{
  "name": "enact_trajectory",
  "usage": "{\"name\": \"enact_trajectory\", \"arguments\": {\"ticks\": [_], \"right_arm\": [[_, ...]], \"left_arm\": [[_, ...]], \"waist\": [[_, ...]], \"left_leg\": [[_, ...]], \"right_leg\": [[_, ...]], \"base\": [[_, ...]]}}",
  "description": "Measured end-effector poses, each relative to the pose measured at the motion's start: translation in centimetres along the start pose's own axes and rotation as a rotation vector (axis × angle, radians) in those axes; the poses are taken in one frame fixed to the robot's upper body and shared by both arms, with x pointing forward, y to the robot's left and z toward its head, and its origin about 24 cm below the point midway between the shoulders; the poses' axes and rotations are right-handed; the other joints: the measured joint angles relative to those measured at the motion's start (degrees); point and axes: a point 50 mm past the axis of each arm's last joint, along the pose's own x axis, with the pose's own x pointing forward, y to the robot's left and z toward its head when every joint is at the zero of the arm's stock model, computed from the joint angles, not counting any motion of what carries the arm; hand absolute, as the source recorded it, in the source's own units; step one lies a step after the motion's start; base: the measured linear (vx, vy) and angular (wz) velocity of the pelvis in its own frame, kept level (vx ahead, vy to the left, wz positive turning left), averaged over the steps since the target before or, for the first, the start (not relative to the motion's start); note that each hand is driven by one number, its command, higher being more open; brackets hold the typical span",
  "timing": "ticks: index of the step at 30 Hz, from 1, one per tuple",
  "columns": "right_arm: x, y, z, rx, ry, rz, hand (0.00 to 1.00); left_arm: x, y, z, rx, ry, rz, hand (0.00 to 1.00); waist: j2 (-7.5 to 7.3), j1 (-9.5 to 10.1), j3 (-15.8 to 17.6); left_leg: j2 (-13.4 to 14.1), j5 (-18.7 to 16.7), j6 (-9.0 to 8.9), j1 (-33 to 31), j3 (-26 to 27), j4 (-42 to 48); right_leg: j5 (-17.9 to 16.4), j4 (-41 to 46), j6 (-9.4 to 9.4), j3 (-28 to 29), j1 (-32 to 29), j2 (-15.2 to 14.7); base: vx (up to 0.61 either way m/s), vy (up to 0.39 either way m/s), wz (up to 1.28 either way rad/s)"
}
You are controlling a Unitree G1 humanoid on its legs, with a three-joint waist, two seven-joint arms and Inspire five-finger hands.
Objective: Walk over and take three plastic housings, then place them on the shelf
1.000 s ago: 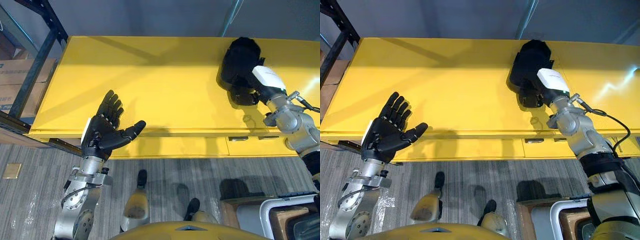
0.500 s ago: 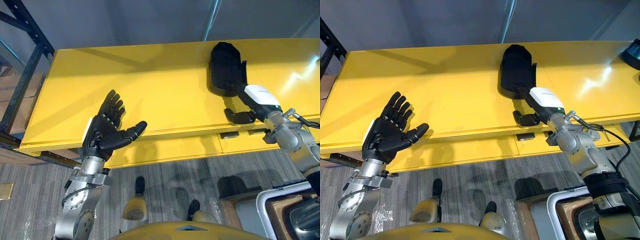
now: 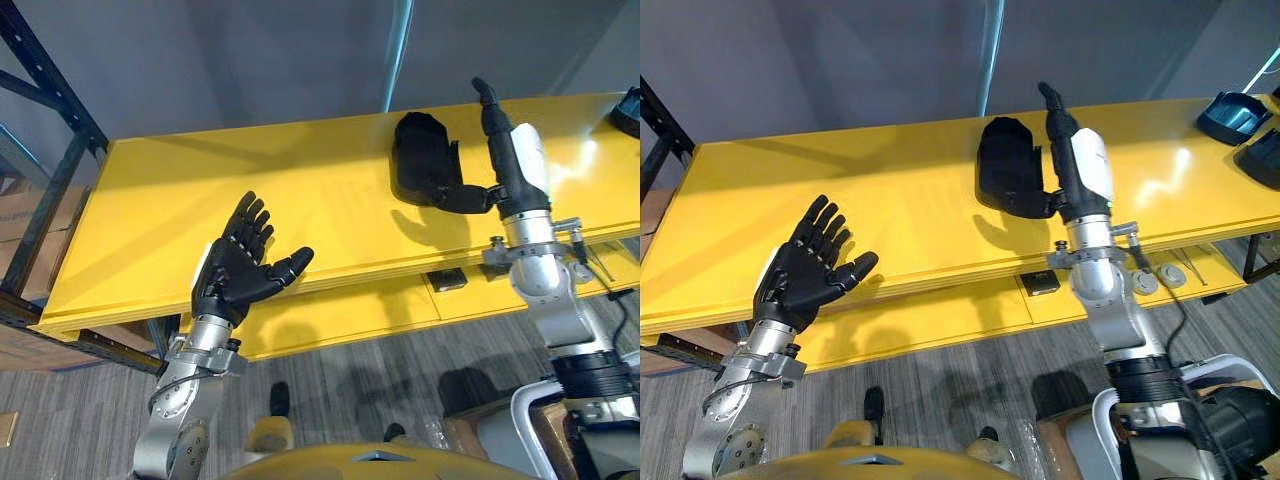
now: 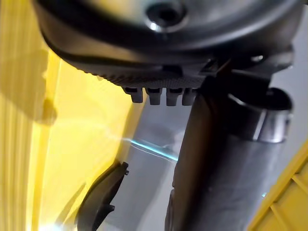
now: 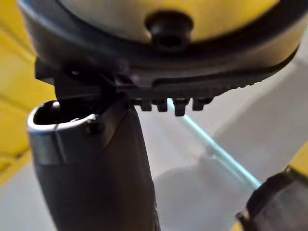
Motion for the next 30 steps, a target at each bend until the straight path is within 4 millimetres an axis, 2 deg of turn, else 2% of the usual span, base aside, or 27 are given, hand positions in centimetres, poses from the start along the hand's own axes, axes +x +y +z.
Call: {"name": "enact_trajectory", "arguments": {"ticks": [1,3,4,7,8,10,12,15,30], "right_arm": [[-0.1,0.6,0.1,0.049,0.006,0.011,1.00],[-1.0,3.4,0.1,0.254,0.072,0.084,1.00],[-1.4,4.3,0.1,0.299,0.098,0.105,1.00],[-3.4,9.0,0.2,0.532,0.234,0.223,1.00],[-3.8,9.8,0.2,0.568,0.258,0.245,1.00],[-4.8,12.8,0.5,0.637,0.329,0.330,1.00],[-5.4,14.3,0.6,0.684,0.367,0.360,1.00],[-5.7,15.4,0.8,0.708,0.411,0.330,1.00],[-4.9,15.5,-0.4,0.600,0.546,0.022,1.00]], "left_arm": [[0.0,-0.1,0.0,-0.006,-0.002,0.001,1.00],[0.1,-0.5,-0.2,-0.027,-0.005,-0.003,1.00],[0.1,-0.5,-0.2,-0.028,-0.005,-0.011,1.00],[0.2,-1.3,0.2,-0.045,-0.049,-0.034,1.00],[0.2,-1.6,0.2,-0.044,-0.060,-0.041,1.00],[0.4,-2.6,0.5,-0.033,-0.083,-0.084,1.00],[0.4,-3.3,0.6,-0.014,-0.089,-0.115,1.00],[0.4,-3.9,0.3,-0.025,-0.077,-0.141,1.00],[0.0,-4.8,-0.7,-0.058,-0.032,-0.167,1.00]], "waist": [[0.03,0.01,-0.07],[0.06,0.26,-0.79],[0.06,0.41,-1.05],[0.27,1.07,-1.43],[0.30,1.23,-1.46],[0.31,1.50,-1.47],[0.35,1.48,-1.50],[0.39,1.56,-1.52],[1.48,1.46,-2.54]], "left_leg": [[0.00,0.00,0.00,0.04,-0.01,0.00],[0.00,-0.07,-0.05,0.03,-0.03,0.00],[0.00,-0.12,-0.07,0.03,-0.03,0.01],[-0.01,-0.22,-0.13,0.02,-0.06,0.01],[-0.02,-0.22,-0.12,0.02,-0.07,0.01],[-0.06,-0.23,-0.11,0.01,-0.26,0.01],[-0.16,-0.25,-0.09,0.00,-0.62,0.01],[-0.25,-0.29,-0.15,-0.01,-1.11,0.01],[-0.48,-0.15,-0.18,-1.55,-2.39,0.00]], "right_leg": [[0.00,-0.04,0.00,-0.02,0.07,0.01],[0.04,-0.16,-0.05,-0.06,0.12,0.02],[0.05,-0.21,-0.08,-0.07,0.15,0.02],[0.08,-0.49,-0.10,-0.14,0.31,0.05],[0.08,-0.53,-0.10,-0.17,0.35,0.05],[0.08,-0.67,-0.11,-0.36,0.52,0.06],[0.07,-0.78,-0.12,-0.69,0.79,0.04],[0.03,-0.83,-0.15,-1.09,1.20,0.06],[-0.06,-0.85,-0.21,-2.24,0.25,0.01]], "base": [[0.00,0.000,0.00],[0.00,0.000,0.00],[0.00,0.000,0.00],[0.00,0.000,0.00],[0.00,0.000,0.00],[0.01,-0.019,0.05],[0.01,-0.017,0.08],[0.00,-0.019,0.09],[-0.01,-0.007,0.03]]}}
